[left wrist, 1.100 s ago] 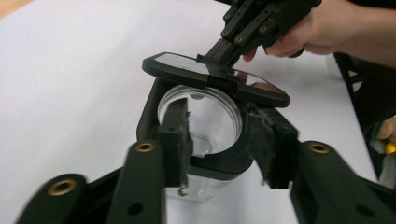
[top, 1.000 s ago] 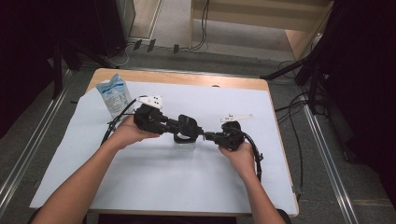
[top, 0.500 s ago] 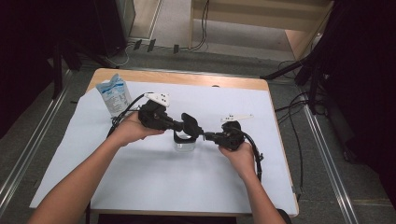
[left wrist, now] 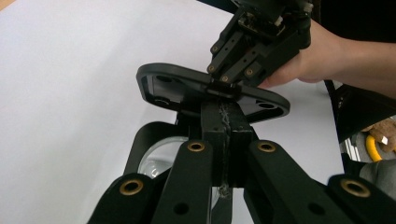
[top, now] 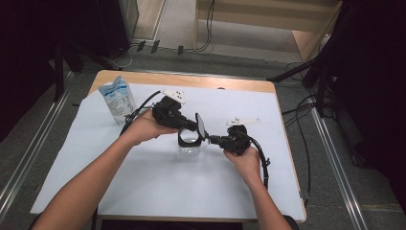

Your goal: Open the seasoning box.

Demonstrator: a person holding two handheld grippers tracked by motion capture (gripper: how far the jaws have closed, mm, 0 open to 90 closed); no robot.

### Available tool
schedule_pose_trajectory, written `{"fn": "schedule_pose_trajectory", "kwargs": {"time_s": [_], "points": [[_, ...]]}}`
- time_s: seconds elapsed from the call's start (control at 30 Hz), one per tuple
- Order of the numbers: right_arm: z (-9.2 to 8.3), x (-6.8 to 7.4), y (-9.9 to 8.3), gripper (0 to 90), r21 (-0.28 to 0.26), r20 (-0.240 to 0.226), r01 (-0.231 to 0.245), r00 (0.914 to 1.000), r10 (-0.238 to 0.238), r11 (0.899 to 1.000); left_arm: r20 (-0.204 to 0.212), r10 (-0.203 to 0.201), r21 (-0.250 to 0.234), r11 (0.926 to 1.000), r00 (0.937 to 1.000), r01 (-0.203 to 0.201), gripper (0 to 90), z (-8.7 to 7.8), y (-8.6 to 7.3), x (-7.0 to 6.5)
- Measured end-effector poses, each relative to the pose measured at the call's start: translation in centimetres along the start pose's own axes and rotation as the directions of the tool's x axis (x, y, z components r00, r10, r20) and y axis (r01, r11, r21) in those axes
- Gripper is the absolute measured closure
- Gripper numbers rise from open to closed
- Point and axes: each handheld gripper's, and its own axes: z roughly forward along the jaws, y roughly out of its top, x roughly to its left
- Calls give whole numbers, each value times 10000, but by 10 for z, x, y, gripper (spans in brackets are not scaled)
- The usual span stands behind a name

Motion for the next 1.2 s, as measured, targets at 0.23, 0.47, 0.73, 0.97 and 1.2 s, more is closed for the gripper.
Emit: {"fn": "schedule_pose_trajectory", "kwargs": {"time_s": [0.23, 0.47, 0.73, 0.97, 1.2], "points": [[0, 1, -2, 900, -122, 104, -35, 9999, 36, 9999, 36, -131, 12, 9999, 9999, 131, 900, 11, 5, 0], [0, 2, -3, 900, -221, 148, 25, 9999, -21, 9998, -16, -67, 204, 9998, 10000, 67, 900, 24, 9, -1], [0, 3, -4, 900, -298, 254, 15, 9997, -8, 9996, 16, -74, 169, 9998, 10000, 74, 900, 31, 10, 0], [0, 4, -5, 900, -276, 401, 31, 9992, -19, 9996, 94, -71, 85, 9999, 9999, 71, 900, 35, 10, 1], [0, 5, -5, 900, -321, 379, 27, 9993, -15, 9995, -11, -78, 125, 9999, 10000, 78, 900, 32, 8, 1]]}}
